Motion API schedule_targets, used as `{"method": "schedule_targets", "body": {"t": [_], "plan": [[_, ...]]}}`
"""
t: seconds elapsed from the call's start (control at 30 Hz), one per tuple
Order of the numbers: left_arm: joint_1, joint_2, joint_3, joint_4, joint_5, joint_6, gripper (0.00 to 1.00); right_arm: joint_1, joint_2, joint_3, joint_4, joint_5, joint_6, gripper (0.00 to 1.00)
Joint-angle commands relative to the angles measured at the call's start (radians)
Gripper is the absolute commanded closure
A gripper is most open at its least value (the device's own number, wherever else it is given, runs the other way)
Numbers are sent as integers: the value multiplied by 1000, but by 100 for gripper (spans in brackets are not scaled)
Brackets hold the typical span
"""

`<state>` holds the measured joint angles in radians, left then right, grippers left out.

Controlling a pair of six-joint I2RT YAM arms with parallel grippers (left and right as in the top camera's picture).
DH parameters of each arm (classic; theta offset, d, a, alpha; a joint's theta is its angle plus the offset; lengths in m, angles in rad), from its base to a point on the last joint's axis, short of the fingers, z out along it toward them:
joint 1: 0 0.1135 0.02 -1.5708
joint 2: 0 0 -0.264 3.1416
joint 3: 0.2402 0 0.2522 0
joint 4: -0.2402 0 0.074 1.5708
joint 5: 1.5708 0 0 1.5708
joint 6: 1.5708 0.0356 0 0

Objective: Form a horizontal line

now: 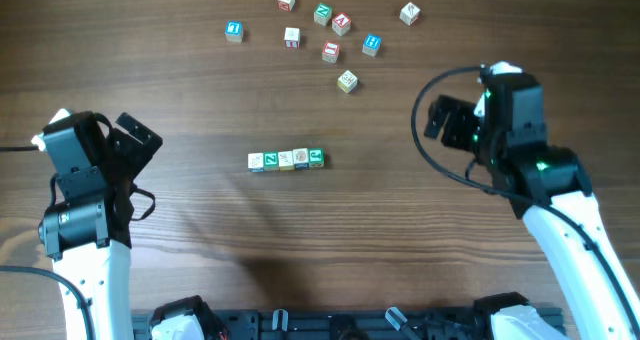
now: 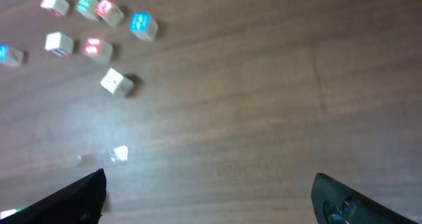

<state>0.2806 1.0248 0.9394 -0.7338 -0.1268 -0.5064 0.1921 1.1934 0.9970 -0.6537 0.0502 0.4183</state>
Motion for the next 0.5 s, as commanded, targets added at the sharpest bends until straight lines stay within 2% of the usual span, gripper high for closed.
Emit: {"method": "schedule_targets", "body": {"t": [0.0,0.17,0.27,0.4,0.47], "plan": [[-3,3,-9,3,-5,5,0,6,17,-19,2,13,3,0],[-4,3,-9,3,-5,5,0,6,43,-48,5,13,3,0],[-4,3,-9,3,-5,5,0,6,-27,-127,15,13,3,0],[-3,3,-9,3,-5,5,0,6,-211,-360,170,13,3,0],[-4,3,-9,3,-5,5,0,5,-365,-531,294,13,3,0]]}}
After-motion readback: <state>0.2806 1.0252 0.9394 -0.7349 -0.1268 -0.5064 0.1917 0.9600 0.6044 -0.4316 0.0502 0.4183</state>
